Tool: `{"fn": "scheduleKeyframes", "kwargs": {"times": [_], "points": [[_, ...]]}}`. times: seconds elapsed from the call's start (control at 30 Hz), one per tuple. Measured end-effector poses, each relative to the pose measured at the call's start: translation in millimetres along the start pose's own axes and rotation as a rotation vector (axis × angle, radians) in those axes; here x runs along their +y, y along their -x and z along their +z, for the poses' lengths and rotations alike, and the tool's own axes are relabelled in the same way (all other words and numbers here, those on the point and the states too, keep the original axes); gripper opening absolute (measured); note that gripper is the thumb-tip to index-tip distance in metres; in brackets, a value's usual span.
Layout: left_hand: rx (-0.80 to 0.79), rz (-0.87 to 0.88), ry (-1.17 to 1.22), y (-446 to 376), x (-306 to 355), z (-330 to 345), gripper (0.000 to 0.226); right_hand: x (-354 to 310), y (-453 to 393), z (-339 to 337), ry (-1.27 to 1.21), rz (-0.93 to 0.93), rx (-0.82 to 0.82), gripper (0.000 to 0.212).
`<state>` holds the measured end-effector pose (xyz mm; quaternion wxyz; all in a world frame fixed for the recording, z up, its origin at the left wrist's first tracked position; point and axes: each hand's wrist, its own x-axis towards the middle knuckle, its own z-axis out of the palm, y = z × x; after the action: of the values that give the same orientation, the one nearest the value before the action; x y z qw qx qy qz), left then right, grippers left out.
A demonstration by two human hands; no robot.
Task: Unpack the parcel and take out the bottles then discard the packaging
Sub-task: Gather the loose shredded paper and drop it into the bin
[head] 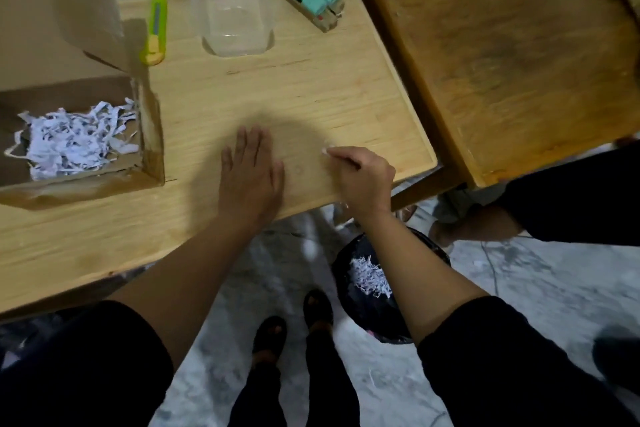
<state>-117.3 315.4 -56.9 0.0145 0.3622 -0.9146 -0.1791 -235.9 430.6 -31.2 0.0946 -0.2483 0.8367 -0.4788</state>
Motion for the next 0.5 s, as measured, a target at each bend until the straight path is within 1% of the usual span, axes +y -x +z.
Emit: {"fn": "scheduleKeyframes", "kwargs": {"times": [0.03,0.07,0.1,0.23,0.33,0.43,0.5], "points": [[-0.012,0.049,-0.001,-1,5,-1,0.066,-1,3,-10,-0.082,0.143,0.021,0.012],[-0.021,0.103,0.001,-2,13,0,0.07,-1,6,-19,-0.168,0.248,0.048,0.013],[-0.029,0.158,0.007,-4,22,1,0.072,1,8,-28,-0.22,0.301,0.088,0.014],[-0.058,0.37,0.0,-9,66,9,0.065,13,20,-59,-0.352,0.39,0.267,0.012],[-0.102,0.493,-0.041,-15,92,22,0.065,34,34,-84,-0.357,0.451,0.372,0.011],[-0.104,0.524,-0.103,-19,108,38,0.059,65,56,-109,-0.356,0.511,0.45,0.013],[-0.073,0.516,-0.154,-17,111,43,0.058,86,71,-123,-0.299,0.561,0.481,0.021]]}}
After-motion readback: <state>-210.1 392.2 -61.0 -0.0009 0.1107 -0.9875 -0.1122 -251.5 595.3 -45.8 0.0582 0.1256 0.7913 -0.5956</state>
